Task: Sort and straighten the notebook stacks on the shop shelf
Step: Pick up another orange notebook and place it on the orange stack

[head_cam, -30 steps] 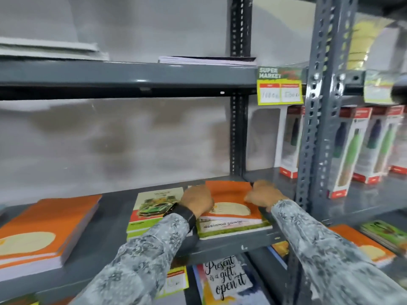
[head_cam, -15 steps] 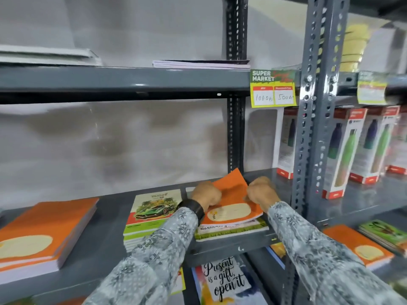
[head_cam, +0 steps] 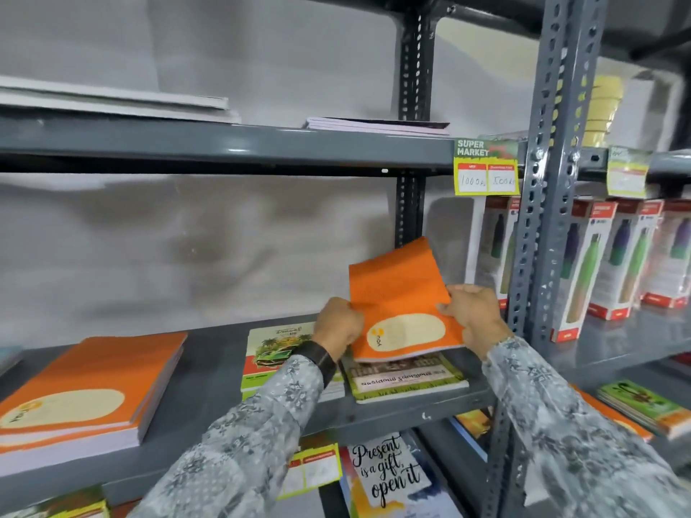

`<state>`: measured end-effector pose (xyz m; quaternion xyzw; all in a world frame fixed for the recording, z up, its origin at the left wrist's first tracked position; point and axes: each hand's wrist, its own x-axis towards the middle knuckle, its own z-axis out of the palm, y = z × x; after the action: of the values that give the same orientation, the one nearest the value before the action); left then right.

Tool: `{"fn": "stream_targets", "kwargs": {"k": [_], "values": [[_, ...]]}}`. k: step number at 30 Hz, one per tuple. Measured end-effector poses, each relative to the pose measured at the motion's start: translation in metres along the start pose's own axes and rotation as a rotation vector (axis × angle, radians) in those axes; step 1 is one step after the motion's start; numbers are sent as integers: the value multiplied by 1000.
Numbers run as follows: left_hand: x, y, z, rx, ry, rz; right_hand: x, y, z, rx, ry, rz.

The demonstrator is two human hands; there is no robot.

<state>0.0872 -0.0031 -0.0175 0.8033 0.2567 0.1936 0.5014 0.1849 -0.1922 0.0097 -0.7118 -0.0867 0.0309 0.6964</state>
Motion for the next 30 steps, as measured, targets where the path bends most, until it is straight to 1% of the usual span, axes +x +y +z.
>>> {"fn": "stream_targets", "kwargs": {"k": [2,5,8,12,16,20,22,25,30], "values": [[-24,2,-33,-210,26,62,-9,-6,16,10,-34,-43],[-53,-10,-88,-357,95,145,-39,-16,61,133,-114,-70],[-75,-42,-164,-429,231,192,-82,-24,130,131,-213,-95],[-103,-102,-265,-376,409,195,-151,-32,226,95,-349,-148],[-140,-167,-366,-355,574,150,-221,-24,329,70,-497,-180],[-186,-224,-461,-320,744,118,-295,-18,430,60,-620,-154],[-204,-240,-496,-293,826,102,-323,-17,464,45,-672,-138],[-220,-256,-529,-261,884,54,-349,-16,497,35,-717,-134],[-229,-260,-544,-235,868,57,-362,-15,509,29,-694,-148]]}}
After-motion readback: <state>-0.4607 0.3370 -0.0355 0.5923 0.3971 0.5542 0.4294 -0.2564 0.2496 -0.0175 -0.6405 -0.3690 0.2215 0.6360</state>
